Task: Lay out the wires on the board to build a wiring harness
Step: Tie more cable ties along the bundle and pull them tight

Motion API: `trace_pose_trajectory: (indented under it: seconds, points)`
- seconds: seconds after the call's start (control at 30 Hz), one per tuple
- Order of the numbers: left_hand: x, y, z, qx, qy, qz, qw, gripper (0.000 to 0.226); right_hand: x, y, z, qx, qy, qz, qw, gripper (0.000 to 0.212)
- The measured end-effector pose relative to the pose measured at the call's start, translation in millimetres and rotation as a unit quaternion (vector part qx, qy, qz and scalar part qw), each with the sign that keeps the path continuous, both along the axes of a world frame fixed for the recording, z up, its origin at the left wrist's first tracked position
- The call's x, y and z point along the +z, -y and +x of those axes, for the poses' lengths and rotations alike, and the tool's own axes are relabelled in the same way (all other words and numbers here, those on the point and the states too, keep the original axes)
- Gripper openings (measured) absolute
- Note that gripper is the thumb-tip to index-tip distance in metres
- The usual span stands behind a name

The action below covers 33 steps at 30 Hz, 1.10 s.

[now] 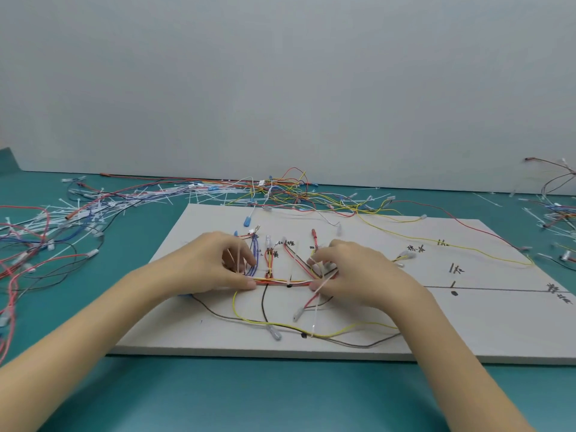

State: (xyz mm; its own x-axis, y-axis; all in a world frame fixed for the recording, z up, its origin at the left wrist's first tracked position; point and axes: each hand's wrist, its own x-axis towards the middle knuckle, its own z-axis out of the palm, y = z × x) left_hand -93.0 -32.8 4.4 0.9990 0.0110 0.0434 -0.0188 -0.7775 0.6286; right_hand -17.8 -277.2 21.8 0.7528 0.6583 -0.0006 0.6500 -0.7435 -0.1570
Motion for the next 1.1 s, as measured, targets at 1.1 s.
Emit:
trace_pose_trajectory:
  seconds: [1.1]
  points:
    - [-20.2, 14.5, -13.9, -0.058, 0.131, 0.213, 0.967, 0.003, -4.8, -2.0, -6.0, 0.06, -0.037, 0.045, 0.996, 0.019]
